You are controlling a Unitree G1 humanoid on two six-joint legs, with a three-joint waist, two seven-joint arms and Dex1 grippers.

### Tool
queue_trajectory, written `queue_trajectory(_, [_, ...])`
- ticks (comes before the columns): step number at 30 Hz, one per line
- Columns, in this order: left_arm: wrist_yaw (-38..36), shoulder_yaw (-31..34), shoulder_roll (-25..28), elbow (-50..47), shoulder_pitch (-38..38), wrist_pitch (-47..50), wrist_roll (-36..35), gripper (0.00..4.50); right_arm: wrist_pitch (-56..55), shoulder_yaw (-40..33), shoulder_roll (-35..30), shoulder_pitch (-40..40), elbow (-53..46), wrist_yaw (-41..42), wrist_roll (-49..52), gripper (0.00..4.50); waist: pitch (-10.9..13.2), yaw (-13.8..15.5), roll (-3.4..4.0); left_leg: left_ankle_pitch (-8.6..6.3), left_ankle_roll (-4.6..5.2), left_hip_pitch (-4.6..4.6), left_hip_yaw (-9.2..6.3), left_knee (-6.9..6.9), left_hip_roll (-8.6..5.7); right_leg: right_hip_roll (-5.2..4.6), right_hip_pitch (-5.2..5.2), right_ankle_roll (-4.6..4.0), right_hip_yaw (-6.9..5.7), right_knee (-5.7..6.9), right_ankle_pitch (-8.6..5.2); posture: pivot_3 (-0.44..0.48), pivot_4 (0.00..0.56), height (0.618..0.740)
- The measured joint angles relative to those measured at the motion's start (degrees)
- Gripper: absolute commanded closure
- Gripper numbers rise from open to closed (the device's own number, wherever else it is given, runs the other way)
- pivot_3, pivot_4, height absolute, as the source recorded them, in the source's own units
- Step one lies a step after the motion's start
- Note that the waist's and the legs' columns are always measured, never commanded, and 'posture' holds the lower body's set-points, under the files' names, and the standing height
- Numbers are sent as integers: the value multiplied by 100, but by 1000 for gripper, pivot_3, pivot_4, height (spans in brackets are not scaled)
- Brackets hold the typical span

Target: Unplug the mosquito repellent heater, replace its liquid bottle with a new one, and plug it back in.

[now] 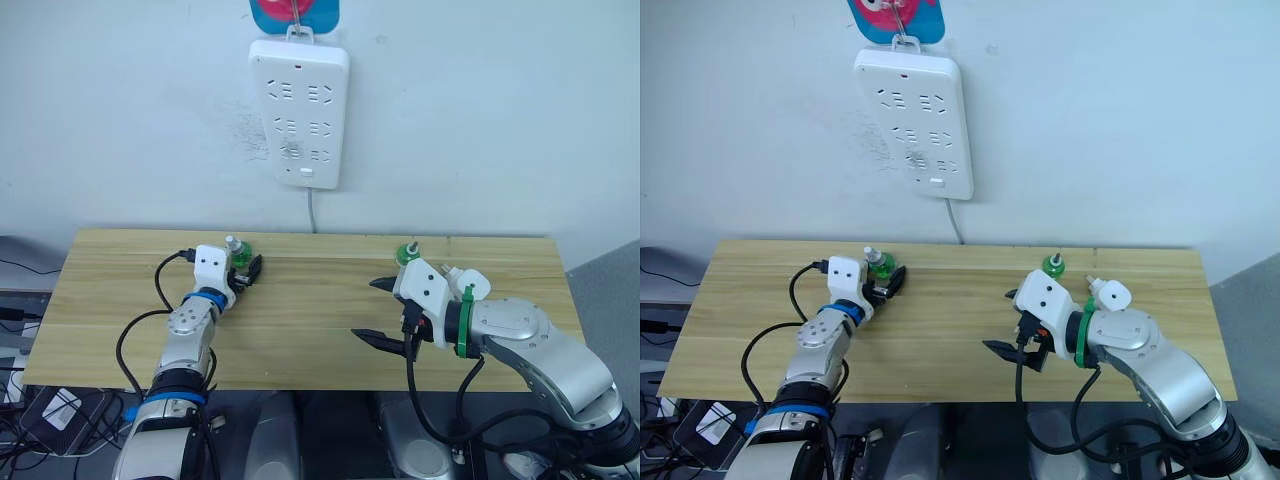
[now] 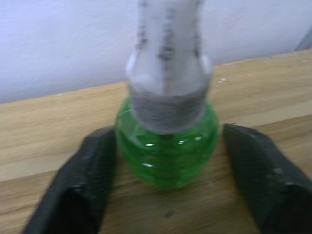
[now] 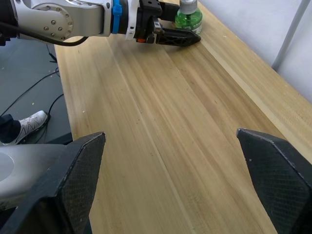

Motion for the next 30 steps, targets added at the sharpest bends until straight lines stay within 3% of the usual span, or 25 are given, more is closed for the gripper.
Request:
queue_trajectory(2, [17,-14,-45,29,1,-90,24,2276,90,-71,-52,77,-104,-27,63,0,2,-1,-1,0,-1,-1,0,-1,-1,0,0,0,0,-1,0,-201,445,740])
queue_trajectory(7, [119,-41,-51,-77,121,-207,109,2281,212,-207,-128,163,-244,-74,193,0,8,-7,-1,1,-1,-1,0,-6,-1,-1,2,6,3,-14,3,-189,425,740])
queue_trajectory(12, [-325,-367,160,-1428,1063,54,161,2281,111,-276,-184,202,-202,-53,197,0,7,-12,0,7,-13,-7,3,-20,15,-2,1,8,1,-44,6,-171,391,740])
queue_trajectory(17, [-1291,-821,589,-3347,1709,863,-84,2281,-281,-448,-201,19,149,107,198,0,2,63,-1,26,-45,-13,4,-64,48,-2,-4,9,-4,-88,29,-159,356,740])
queue_trajectory(24, [-2332,-1378,1160,-4754,1586,1393,-262,2281,-476,-865,-147,-184,272,454,776,0,-96,125,-5,43,-73,-54,2,-79,50,0,-50,4,-14,-93,33,-145,257,740])
queue_trajectory(30, [-3035,-1562,1338,-5219,1136,1804,-668,2281,-477,-820,-1,-322,209,431,1066,0,-305,118,-7,44,-74,-65,5,-87,32,3,-57,2,-21,-119,33,-160,205,740])
